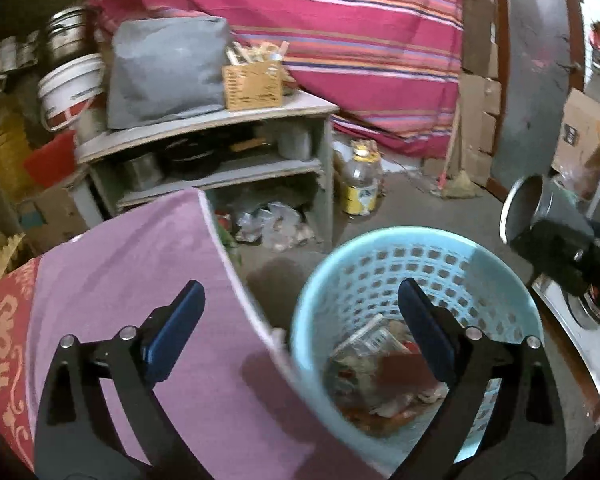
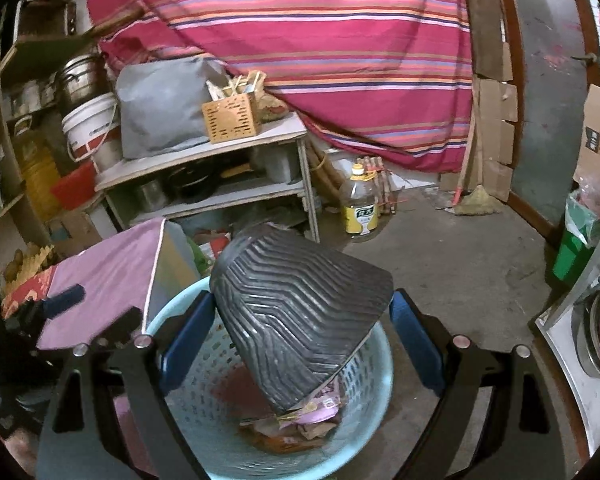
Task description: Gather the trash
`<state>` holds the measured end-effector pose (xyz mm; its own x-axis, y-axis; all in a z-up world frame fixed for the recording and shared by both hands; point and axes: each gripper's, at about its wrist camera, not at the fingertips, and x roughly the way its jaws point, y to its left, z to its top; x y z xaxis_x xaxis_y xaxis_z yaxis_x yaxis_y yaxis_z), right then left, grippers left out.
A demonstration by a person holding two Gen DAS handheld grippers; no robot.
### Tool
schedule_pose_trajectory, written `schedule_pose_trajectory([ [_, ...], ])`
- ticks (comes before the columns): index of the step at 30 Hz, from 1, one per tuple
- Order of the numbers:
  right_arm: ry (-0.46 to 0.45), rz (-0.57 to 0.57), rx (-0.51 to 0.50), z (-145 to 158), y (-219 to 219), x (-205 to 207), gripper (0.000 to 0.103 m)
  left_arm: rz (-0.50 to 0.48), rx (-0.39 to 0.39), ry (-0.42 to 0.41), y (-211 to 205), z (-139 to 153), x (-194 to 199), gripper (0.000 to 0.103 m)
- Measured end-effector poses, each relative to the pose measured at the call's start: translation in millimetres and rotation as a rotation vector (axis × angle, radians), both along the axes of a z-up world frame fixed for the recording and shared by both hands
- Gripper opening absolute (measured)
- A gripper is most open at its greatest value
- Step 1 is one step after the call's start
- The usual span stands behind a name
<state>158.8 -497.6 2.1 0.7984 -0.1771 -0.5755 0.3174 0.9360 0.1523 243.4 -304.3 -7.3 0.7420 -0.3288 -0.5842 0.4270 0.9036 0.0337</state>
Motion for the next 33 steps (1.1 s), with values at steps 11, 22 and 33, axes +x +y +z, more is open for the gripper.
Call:
schedule_pose_trajectory([
  [11,0.049,0.030,0.011,-17.5,33.0,29.9,0.099,0.114,-0.051,-0.059,63.0,29.0,-14.6,0.098],
  [22,-0.017,0.002,-0.093,-2.4,66.4,1.3,0.099,0.190,-0.083,-0.111,124.4,52.4,-61.4,0.098],
  [33,-0.117,0.121,-0.152,22.1,154.4,-76.1,0.099,0.237,-0.109,-0.182,200.0,51.8,-148.2,0.098],
])
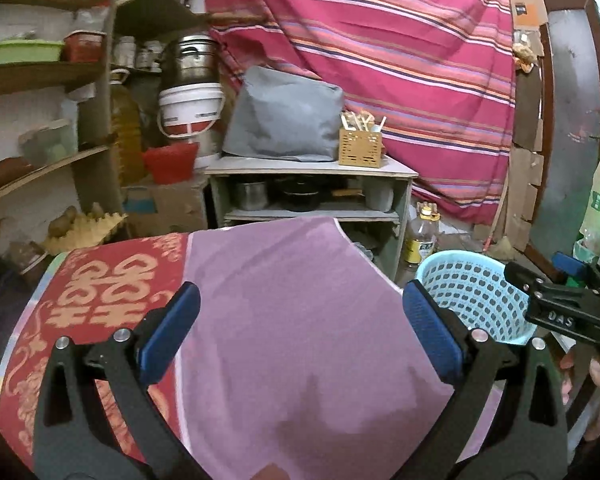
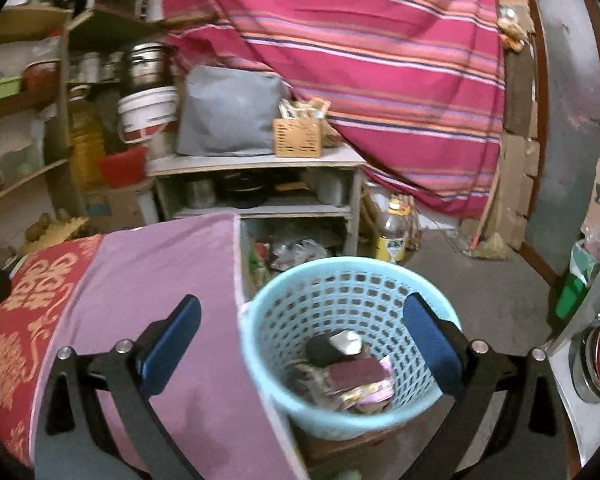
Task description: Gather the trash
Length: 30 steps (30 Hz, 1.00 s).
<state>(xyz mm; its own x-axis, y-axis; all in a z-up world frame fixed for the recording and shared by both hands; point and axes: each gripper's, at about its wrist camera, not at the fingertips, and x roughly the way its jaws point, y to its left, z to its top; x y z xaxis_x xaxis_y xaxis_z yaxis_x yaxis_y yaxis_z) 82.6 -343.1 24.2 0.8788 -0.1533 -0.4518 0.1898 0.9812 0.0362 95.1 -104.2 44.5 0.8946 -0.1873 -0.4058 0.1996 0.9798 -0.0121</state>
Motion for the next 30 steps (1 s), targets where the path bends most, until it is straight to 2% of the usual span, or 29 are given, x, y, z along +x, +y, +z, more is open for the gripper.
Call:
schedule_pose_trajectory([
  [8,-0.037,0.088,0.015,-10.4,63.7,-50.5,0.099,0.066,0.035,0.022,55.3,-27.8,-45.1,0.098],
  [14,-0.081,0.138,-0.018,-16.2,108.4,-72.0,0.099,0.123,0.044,-0.002,91.6,-43.2,-71.2,0.098],
  [23,-0.114,0.143,-0.046,-27.9,140.5,-75.7,0.099,0.188,0.018,0.011,125.2,-63.7,-77.4,0.098],
  [30,-0.107,0.156,-0.042,-35.5,147.8,-69.8,0.099,0.173,-0.004,0.017,129.2,-70.4,-76.8,0.098],
])
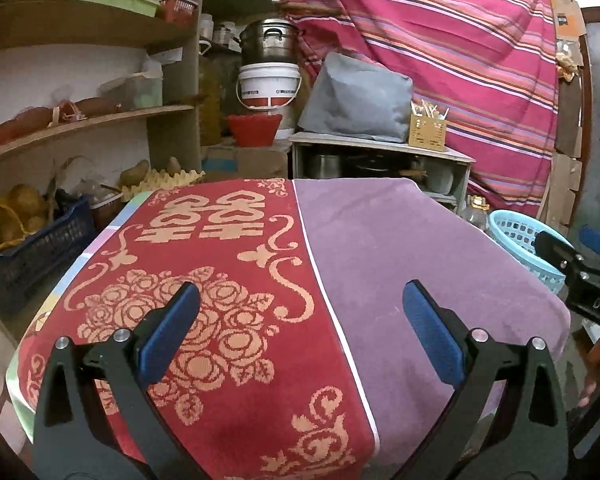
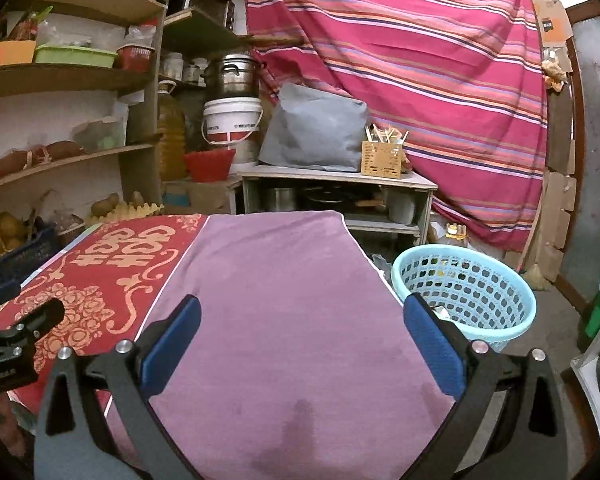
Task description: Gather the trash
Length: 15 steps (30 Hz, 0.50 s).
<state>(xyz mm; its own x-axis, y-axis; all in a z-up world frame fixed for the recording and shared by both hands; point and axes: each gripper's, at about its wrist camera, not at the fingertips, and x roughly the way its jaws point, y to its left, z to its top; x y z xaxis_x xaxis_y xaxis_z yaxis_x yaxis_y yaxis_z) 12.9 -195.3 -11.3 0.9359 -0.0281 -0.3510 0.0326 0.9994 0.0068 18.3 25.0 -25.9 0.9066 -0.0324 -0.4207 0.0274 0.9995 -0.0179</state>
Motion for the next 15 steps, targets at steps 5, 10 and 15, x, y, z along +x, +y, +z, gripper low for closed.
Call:
schedule_pose_trajectory([
  [5,0.004,0.005,-0.004,-7.3,3.4,1.3,0.099,-0.020,-0.007,0.002,-6.0,-3.6,1.1,0.098],
  [10,-0.009,-0.003,-0.024,-10.0,2.6,-0.5,0.099,-0.042,-0.008,0.014,-14.7,-7.0,5.1,0.098],
  [15,-0.014,-0.017,-0.036,-10.4,-2.7,-1.5,0.099,-0.052,0.001,0.006,-21.9,-8.0,4.6,0.098],
])
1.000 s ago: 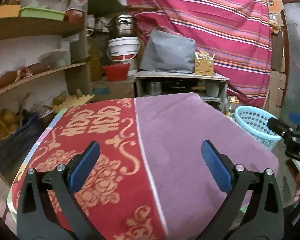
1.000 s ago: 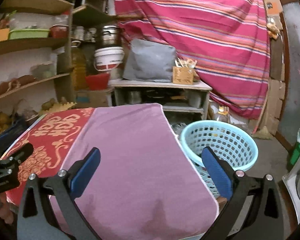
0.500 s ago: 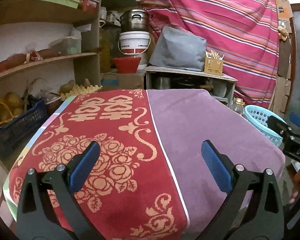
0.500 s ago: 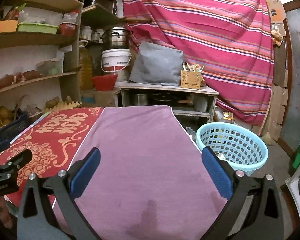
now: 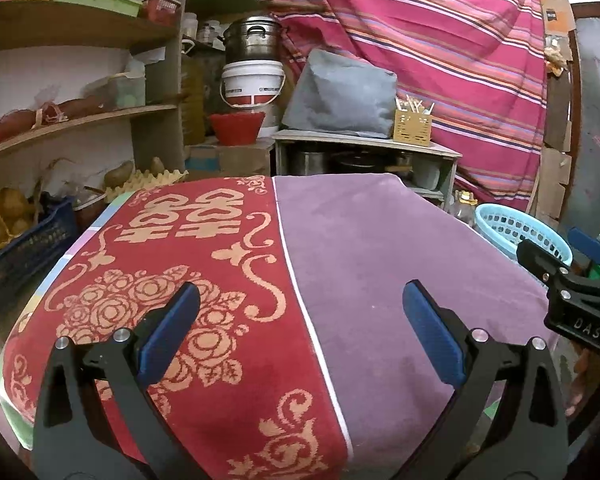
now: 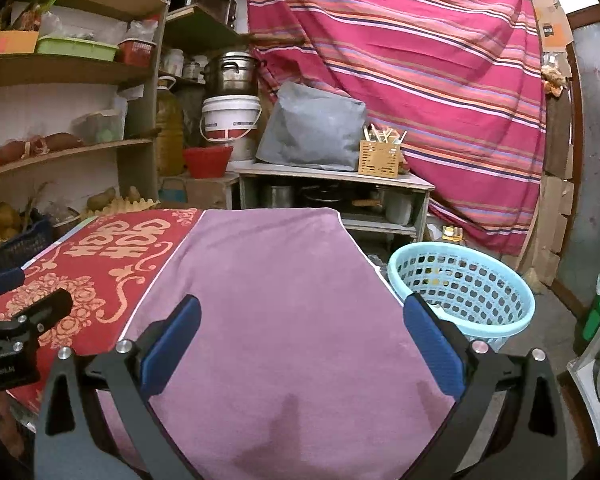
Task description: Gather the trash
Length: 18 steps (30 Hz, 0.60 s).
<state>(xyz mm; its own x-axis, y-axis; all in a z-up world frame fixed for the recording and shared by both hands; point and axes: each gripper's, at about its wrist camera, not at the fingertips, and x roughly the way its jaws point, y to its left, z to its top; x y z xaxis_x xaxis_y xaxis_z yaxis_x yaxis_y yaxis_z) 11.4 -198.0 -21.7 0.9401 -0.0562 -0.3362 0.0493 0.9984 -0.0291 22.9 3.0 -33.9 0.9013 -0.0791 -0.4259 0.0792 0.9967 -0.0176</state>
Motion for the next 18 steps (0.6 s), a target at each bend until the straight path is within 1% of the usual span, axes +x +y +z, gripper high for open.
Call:
schedule_pose_trajectory([
  [7,-0.004,0.012,0.004,0.2,0.0,-1.0,0.099,-0.018,0.023,-0.010,-7.1,-3.4,-0.7,0.098],
  [18,-0.002,0.014,0.013,0.8,-0.4,-1.4,0.099,0.009,0.034,-0.022,-5.4,-3.8,-1.6,0.098],
])
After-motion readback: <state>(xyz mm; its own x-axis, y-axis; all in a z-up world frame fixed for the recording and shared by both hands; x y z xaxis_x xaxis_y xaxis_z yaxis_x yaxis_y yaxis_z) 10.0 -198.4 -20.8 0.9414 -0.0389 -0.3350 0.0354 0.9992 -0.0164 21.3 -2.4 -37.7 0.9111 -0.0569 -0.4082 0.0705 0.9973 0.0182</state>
